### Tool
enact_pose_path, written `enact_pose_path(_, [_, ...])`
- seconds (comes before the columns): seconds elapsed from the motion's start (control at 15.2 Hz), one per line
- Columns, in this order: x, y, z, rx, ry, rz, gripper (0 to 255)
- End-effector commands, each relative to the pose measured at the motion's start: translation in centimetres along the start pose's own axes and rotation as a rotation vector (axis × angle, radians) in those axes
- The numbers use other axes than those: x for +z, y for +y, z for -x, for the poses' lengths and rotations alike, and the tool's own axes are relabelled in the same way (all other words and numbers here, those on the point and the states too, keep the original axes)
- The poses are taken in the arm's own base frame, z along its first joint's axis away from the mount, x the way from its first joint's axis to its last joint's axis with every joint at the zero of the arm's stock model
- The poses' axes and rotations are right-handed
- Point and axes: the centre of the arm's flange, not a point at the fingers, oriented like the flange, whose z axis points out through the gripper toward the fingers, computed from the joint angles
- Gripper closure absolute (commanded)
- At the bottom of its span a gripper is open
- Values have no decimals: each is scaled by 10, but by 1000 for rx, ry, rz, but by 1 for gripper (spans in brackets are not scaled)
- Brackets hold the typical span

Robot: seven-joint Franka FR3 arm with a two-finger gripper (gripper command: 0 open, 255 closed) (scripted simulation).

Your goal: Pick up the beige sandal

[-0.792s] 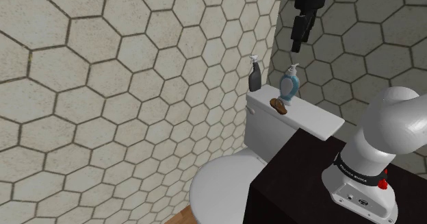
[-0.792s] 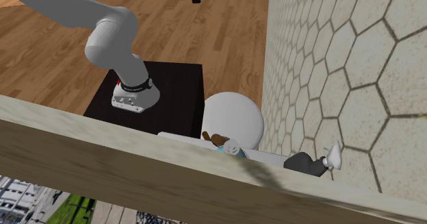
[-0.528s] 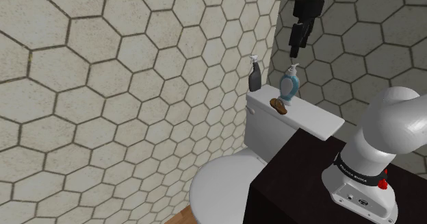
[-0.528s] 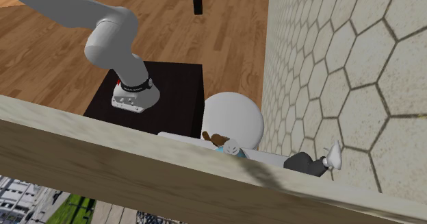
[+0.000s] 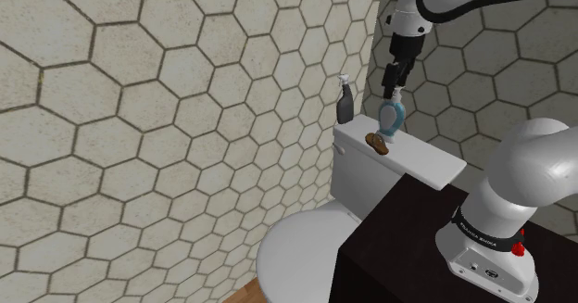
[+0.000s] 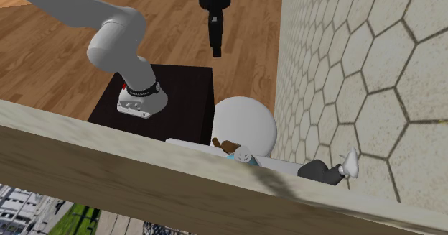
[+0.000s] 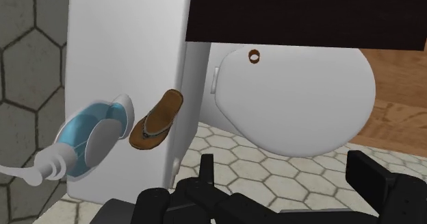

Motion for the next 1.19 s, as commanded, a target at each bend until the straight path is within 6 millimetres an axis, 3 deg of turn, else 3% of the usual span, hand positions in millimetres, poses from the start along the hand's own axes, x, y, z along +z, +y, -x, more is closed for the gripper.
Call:
enact_pose_path(0.0, [24, 12, -5, 18, 12, 0, 0])
enact_pose_path(1.12, [215, 121, -39, 174, 95, -3, 0])
